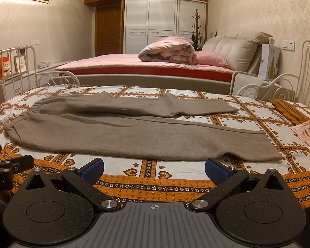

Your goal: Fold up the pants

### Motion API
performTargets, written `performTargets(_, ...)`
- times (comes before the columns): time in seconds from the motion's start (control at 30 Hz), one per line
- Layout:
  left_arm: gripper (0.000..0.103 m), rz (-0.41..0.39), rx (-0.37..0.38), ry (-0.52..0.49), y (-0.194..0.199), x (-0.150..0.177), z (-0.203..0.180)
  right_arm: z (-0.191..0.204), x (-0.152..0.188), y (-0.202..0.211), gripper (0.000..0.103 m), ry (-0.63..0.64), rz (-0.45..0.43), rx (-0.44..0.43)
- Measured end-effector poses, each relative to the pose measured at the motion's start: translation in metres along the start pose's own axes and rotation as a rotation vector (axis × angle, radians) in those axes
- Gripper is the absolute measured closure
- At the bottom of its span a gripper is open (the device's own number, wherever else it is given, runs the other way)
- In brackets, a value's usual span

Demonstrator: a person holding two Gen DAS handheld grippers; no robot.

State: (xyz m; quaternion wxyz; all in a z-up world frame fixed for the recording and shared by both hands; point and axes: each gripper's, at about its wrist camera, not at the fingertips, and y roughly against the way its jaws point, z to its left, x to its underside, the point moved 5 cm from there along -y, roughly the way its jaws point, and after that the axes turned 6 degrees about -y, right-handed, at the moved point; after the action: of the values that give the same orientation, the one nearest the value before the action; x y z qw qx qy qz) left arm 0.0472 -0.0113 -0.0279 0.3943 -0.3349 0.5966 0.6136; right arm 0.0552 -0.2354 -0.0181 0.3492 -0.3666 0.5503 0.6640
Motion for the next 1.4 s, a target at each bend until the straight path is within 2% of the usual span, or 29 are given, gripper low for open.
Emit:
performTargets(0.47, 0.006, 0.011, -0.015, 0.004, -0.002, -0.002, 0.004, 0.002, -0.002, 0.0, 0.0, 0.006, -0.001, -0.016)
performTargets(0.63, 0.006, 0.007, 0.011, 0.05, -0.007, -0.019, 0.021, 0.001, -0.022, 0.001, 0.0, -0.043, -0.02, -0.105)
performTargets(0.8, 0.006, 0.015, 0.024, 0.117, -0.034, -0.048, 0.062, 0.009, -0.051, -0.021, 0.0, -0.007, -0.025, -0.17)
performTargets(0.9, 0.006, 0.017, -0.025, 0.118, -0.057, -0.066, 0.097, 0.013, -0.077, -0.045, 0.0, 0.02, -0.044, -0.201)
performTargets(1.0, 0.006, -0.01, -0.019, 0.15, -0.082, -0.083, 0.138, 0.017, -0.104, -0.075, 0.0, 0.031, -0.072, -0.228)
performTargets(1.07, 0.006, -0.018, -0.026, 0.156, -0.103, -0.095, 0.165, 0.022, -0.117, -0.106, 0.0, 0.033, -0.025, -0.254)
performTargets(1.17, 0.009, 0.052, -0.07, 0.085, -0.147, -0.109, 0.2, 0.03, -0.133, -0.156, 0.0, 0.069, 0.047, -0.271)
performTargets(1.3, 0.011, 0.124, -0.115, 0.054, -0.204, -0.12, 0.251, 0.044, -0.15, -0.218, 0.0, 0.123, 0.065, -0.258)
performTargets(1.37, 0.016, 0.155, -0.142, 0.043, -0.234, -0.122, 0.277, 0.052, -0.159, -0.252, 0.0, 0.135, 0.074, -0.265)
performTargets(1.4, 0.027, 0.171, -0.141, 0.046, -0.248, -0.121, 0.288, 0.057, -0.163, -0.268, 0.006, 0.143, 0.079, -0.273)
